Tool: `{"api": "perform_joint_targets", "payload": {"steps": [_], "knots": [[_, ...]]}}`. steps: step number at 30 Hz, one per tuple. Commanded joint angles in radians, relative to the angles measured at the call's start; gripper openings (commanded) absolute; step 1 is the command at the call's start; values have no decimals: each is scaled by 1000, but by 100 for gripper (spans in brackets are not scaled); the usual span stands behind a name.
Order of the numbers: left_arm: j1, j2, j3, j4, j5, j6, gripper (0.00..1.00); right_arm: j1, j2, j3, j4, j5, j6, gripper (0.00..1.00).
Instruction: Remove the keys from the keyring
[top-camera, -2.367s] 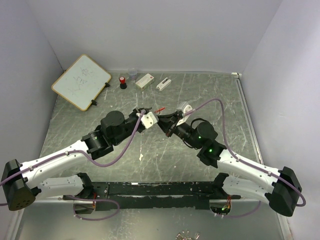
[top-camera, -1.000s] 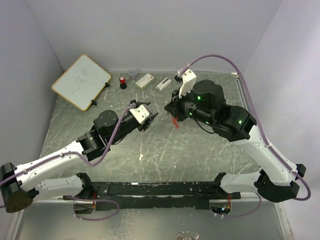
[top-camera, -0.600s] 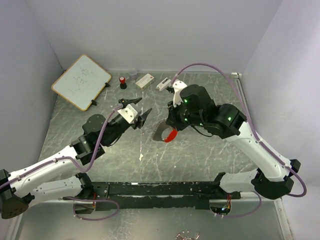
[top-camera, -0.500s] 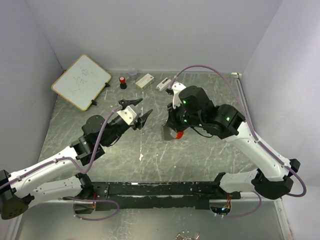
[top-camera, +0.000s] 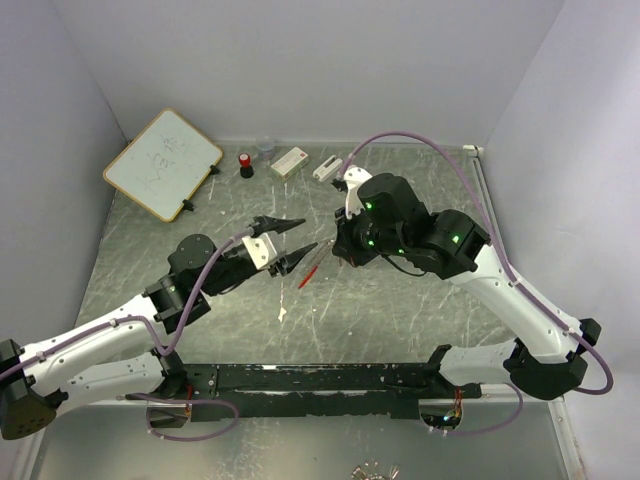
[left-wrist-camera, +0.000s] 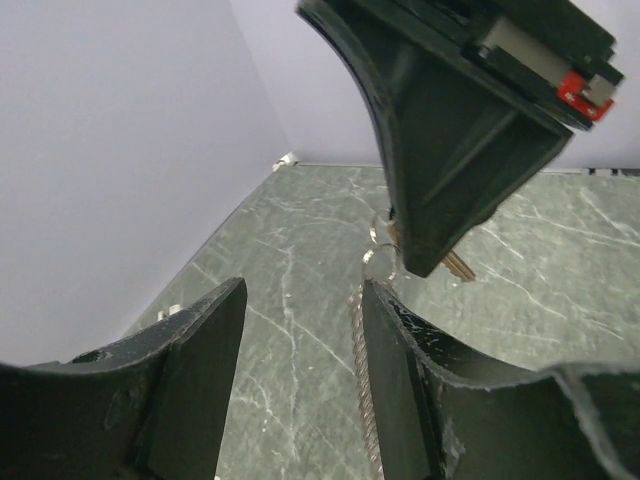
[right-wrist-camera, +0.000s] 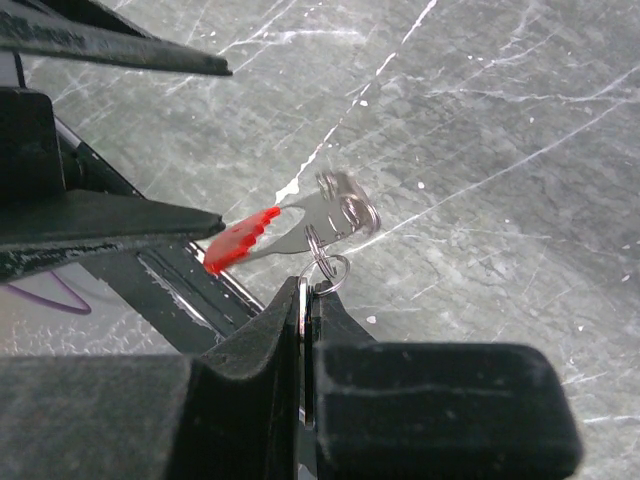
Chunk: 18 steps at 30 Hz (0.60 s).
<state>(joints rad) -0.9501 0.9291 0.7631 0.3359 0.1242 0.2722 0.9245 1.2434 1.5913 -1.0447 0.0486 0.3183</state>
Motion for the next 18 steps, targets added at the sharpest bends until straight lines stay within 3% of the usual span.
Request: {"api": "perform_joint_targets", "payload": {"steps": [1,7,18], "knots": [[5,-13,-30,21,99,5,62,3,-1,-4,27,-6,-6,0],[5,3,-52,56,153,35,71,4,-5,-8,34,-24,-8,0],[5,58,-75,205,114,30,61,7,-8,-20,38,-36,-11,0]]}}
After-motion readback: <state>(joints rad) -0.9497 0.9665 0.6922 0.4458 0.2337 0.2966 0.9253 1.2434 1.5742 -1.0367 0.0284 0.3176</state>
